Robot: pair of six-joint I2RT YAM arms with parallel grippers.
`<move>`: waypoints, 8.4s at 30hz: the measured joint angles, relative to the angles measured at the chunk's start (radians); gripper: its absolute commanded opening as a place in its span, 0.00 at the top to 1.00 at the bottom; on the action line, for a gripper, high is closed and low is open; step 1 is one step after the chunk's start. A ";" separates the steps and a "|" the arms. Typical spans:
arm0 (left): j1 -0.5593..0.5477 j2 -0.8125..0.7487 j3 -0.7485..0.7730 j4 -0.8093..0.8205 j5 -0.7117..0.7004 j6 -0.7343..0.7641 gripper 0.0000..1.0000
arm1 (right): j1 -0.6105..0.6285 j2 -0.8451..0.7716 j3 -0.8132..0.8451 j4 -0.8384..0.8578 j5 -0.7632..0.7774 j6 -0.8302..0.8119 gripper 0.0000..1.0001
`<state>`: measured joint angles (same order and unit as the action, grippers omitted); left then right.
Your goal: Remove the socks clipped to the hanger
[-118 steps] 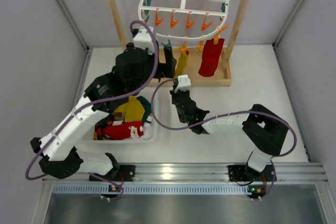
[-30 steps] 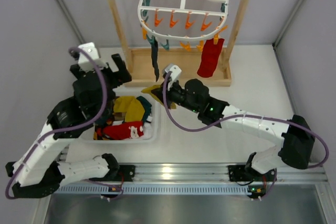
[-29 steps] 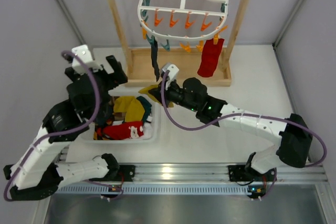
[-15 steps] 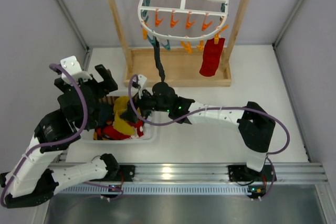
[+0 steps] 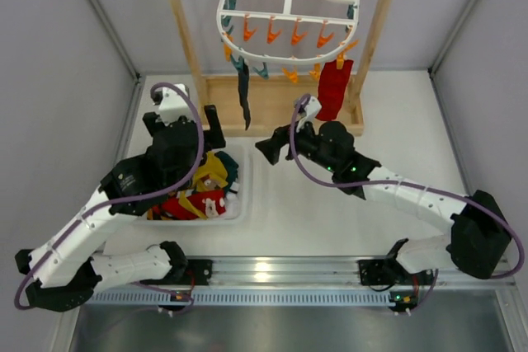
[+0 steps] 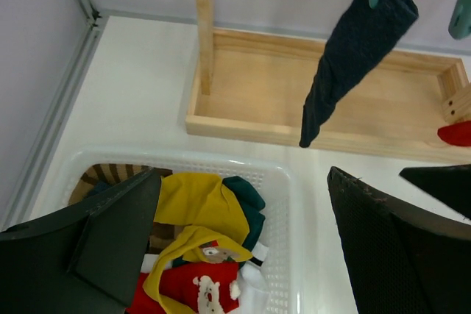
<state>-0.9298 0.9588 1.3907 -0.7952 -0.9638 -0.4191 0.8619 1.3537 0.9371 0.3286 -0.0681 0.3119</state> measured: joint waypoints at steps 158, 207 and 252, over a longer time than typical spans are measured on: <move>0.645 -0.128 -0.008 -0.005 0.316 0.050 0.02 | 0.340 0.300 0.324 -0.033 0.145 -0.282 1.00; 0.689 -0.217 -0.068 0.041 0.395 0.060 0.02 | 0.246 0.317 0.347 -0.113 0.030 -0.161 0.08; 0.690 -0.112 -0.299 0.115 1.000 0.127 0.02 | -0.871 0.352 0.041 0.476 -0.760 -0.016 0.21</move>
<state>-0.2401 0.8471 1.0912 -0.6804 0.0360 -0.2920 -0.0093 1.7054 0.9783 0.8047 -0.8276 0.2958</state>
